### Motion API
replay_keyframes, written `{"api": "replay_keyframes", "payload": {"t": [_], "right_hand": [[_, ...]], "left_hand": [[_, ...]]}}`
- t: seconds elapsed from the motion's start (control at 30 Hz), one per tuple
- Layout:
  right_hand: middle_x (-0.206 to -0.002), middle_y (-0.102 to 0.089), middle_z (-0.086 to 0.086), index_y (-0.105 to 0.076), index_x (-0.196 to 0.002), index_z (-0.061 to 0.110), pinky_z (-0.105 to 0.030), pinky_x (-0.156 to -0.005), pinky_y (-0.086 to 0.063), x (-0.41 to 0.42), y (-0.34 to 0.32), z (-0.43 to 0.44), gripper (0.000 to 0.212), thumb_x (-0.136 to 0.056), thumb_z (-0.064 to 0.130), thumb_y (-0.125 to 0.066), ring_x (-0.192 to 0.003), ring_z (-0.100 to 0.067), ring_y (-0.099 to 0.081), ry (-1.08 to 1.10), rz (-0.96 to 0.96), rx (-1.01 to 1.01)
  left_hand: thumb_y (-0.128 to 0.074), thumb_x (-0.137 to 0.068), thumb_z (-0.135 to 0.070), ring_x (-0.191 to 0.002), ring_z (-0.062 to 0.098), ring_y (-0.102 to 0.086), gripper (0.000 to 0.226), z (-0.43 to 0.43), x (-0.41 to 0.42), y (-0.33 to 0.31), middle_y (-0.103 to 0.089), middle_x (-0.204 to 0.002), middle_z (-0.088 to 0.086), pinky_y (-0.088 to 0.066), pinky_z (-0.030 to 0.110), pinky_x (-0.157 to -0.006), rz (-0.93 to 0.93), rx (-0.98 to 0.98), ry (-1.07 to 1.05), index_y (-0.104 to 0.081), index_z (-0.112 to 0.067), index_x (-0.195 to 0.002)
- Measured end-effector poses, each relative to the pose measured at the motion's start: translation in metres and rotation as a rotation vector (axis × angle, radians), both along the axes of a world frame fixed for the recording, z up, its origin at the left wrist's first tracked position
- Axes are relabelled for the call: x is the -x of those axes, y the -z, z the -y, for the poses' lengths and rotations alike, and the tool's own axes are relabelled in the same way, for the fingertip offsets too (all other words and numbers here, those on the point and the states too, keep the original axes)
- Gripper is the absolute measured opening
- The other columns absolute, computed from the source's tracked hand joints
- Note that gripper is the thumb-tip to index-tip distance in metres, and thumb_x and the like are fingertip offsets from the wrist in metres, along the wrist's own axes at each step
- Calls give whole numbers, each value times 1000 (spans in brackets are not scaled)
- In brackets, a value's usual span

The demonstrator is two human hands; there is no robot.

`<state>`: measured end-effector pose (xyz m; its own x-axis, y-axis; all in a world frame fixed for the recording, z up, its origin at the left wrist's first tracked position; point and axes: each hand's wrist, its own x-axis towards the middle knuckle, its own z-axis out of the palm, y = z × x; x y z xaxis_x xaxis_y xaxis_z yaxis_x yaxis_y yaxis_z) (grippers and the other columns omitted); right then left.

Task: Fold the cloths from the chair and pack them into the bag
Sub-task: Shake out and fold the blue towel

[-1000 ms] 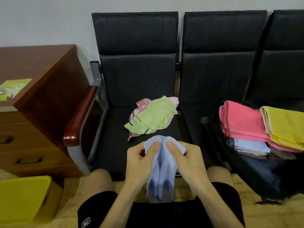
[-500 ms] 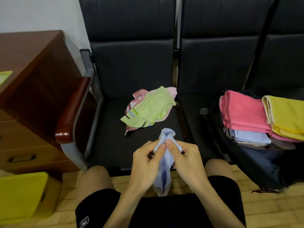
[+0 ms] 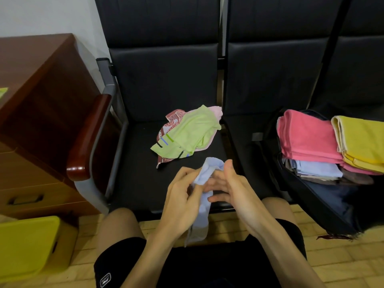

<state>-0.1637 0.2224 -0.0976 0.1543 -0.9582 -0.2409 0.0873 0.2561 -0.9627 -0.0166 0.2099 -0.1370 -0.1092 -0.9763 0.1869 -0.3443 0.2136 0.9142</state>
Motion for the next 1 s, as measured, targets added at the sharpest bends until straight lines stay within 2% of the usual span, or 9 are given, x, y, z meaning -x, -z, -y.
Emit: {"api": "replay_keyframes", "payload": {"t": [0.13,0.2,0.37,0.47,0.57,0.67,0.8,0.9,1.0], "right_hand": [[-92,-71,-16,-65,-108,7,-26,-69,-59,4,12,5,16,-94,15,-63,-86,-24,-69,143,-51,50],[-88,-66,-13,-58,-111,13,-21,-64,-56,10,24,8,30,-86,2,-72,-84,-21,-67,286,-70,19],[-118,-61,6,-39,-136,32,-18,-83,-49,28,50,24,77,-76,13,-83,-110,-7,-59,167,-116,-114],[-123,-67,-1,-52,-135,20,-34,-99,-50,37,61,30,72,-71,9,-85,-119,-18,-61,-6,75,-201],[-107,-73,-4,-73,-108,19,-35,-90,-54,37,58,31,33,-78,6,-77,-109,-21,-67,-243,134,-204],[-93,-75,-1,-79,-82,16,-25,-73,-55,35,39,34,16,-73,4,-73,-89,-18,-70,-136,143,-83],[-83,-76,-1,-78,-75,20,-25,-63,-56,40,2,36,12,-71,11,-71,-75,-15,-72,2,185,128],[-74,-72,3,-70,-71,18,-22,-59,-54,34,-9,31,8,-70,11,-74,-70,-12,-70,-55,124,207],[-70,-67,1,-60,-73,10,-22,-56,-52,35,-7,31,23,-64,18,-80,-68,-14,-67,27,6,211]], "left_hand": [[-50,-100,-19,-82,4,-59,11,8,0,-4,-66,-89,-3,-47,15,-74,-9,-117,-52,-60,-23,-99],[-51,-99,-21,-74,2,-59,11,12,-1,-8,-64,-80,-6,-48,13,-70,-28,-127,-36,-60,-23,-94],[-53,-100,-11,-69,-4,-63,35,16,-2,-12,-67,-70,-17,-50,20,-69,-81,-122,62,-67,-36,-80],[-54,-101,-19,-82,5,-65,20,18,-13,-20,-69,-84,-8,-52,26,-76,-122,-113,298,-70,-23,-90],[-52,-96,-32,-87,10,-65,25,19,-28,-33,-70,-90,-2,-51,22,-78,-154,-126,429,-70,-15,-93],[-53,-100,-30,-86,11,-67,23,24,-41,-38,-72,-91,-1,-52,22,-75,-112,-99,339,-72,-18,-94],[-52,-97,-28,-82,22,-70,24,26,-52,-29,-73,-89,3,-54,31,-65,-159,-56,-46,-73,-16,-97],[-51,-96,-33,-81,28,-67,27,22,-49,-24,-71,-86,4,-53,39,-63,-150,-5,-119,-72,-15,-96],[-51,-96,-35,-81,29,-66,29,21,-49,-25,-70,-85,5,-52,42,-64,-165,29,-138,-71,-15,-96]]}}
